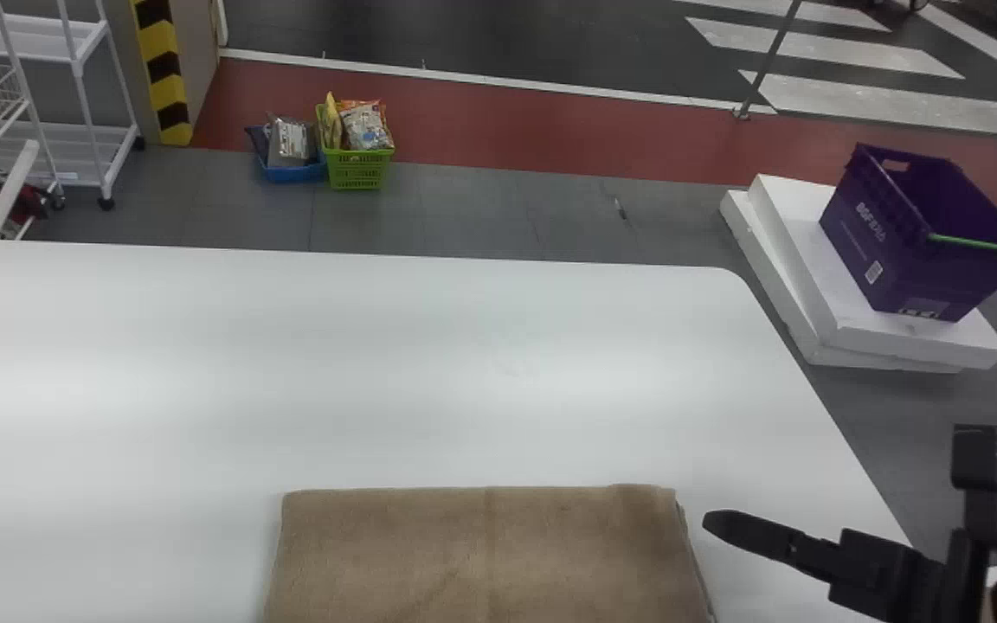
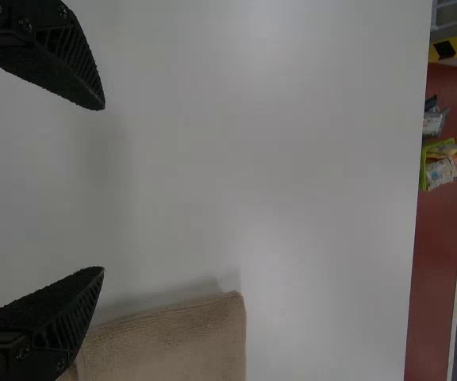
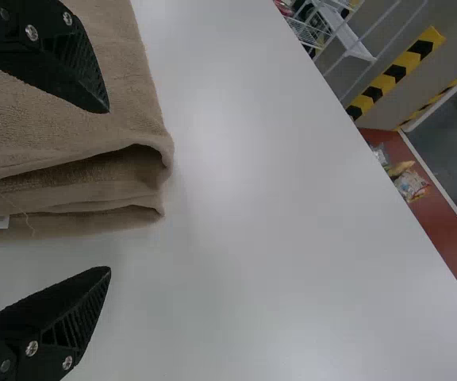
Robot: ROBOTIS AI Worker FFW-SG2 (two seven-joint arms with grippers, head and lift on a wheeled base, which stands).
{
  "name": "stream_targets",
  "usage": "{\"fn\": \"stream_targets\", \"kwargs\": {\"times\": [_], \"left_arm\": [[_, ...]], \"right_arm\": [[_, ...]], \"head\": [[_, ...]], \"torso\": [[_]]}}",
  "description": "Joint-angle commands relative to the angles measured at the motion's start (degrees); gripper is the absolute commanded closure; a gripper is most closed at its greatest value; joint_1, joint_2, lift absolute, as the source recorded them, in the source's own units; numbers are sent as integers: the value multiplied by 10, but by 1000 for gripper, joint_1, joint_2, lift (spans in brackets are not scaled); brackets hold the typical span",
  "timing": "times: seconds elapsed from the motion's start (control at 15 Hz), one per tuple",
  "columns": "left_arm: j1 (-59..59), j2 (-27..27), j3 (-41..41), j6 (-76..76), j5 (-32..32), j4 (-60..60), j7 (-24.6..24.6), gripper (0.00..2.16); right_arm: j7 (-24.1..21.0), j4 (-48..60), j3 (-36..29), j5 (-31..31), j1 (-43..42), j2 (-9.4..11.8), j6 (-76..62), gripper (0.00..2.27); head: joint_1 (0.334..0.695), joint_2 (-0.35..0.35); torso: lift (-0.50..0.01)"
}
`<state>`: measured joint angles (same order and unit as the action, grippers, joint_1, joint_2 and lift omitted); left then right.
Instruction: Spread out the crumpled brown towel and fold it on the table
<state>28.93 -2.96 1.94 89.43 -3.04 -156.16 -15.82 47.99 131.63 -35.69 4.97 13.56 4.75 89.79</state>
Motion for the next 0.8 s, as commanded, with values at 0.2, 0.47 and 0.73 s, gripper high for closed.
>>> {"fn": "stream_targets", "kwargs": {"times": [0.2, 0.47, 0.73], "left_arm": [[0, 0, 4, 6, -2, 0, 0, 87], [-2, 0, 5, 6, 1, 3, -1, 87], [9, 1, 10, 6, 42, -2, -27, 87]], "right_arm": [[8, -26, 80, -62, -13, 18, 3, 167], [15, -36, 108, -92, -10, 19, 3, 218], [28, -48, 111, -104, -11, 23, 3, 218]], "head": [[695, -223], [695, -177], [695, -187]], "torso": [[-127], [-127], [-127]]}}
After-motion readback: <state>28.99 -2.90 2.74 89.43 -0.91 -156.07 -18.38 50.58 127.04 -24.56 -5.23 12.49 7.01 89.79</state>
